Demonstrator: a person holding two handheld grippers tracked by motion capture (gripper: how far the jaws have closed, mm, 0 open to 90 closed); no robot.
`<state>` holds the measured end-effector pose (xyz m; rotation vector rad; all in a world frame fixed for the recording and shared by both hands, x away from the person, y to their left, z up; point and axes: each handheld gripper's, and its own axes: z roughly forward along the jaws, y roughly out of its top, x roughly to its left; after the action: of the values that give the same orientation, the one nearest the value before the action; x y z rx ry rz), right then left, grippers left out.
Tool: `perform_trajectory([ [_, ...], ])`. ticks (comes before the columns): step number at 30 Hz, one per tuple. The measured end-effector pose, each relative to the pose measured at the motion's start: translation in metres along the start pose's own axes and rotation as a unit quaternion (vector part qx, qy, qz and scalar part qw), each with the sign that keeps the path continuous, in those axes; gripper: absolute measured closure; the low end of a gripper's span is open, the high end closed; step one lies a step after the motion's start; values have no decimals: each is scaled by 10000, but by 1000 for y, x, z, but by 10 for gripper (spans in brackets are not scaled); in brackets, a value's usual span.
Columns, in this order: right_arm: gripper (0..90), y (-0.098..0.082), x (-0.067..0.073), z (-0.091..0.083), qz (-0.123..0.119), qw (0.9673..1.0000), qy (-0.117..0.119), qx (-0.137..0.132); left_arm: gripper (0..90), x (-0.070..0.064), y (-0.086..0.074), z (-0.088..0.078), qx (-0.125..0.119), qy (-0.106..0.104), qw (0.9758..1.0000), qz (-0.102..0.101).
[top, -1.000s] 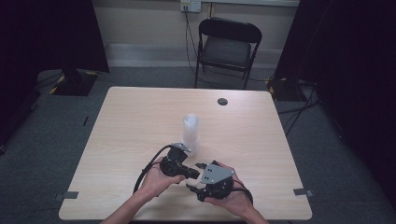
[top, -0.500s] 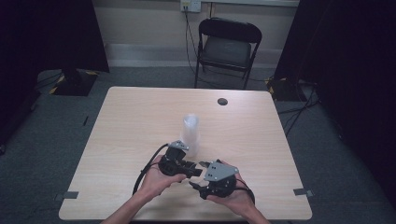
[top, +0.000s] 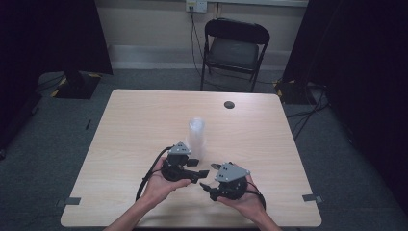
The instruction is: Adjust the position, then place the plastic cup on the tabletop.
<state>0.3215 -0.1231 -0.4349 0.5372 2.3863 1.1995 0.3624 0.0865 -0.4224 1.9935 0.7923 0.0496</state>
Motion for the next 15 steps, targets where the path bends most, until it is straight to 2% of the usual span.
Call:
perform_trajectory([
  [3,290,-2,-3,0,53,10000,-61,9,336,0,0,-2,-148,-5,9999,57],
  [7,290,-5,-9,-1,154,9998,-141,13,303,2,1,-4,-228,20,9997,6],
  [15,290,-8,-18,-1,344,9991,-231,22,266,8,1,-11,-410,225,9989,74],
])
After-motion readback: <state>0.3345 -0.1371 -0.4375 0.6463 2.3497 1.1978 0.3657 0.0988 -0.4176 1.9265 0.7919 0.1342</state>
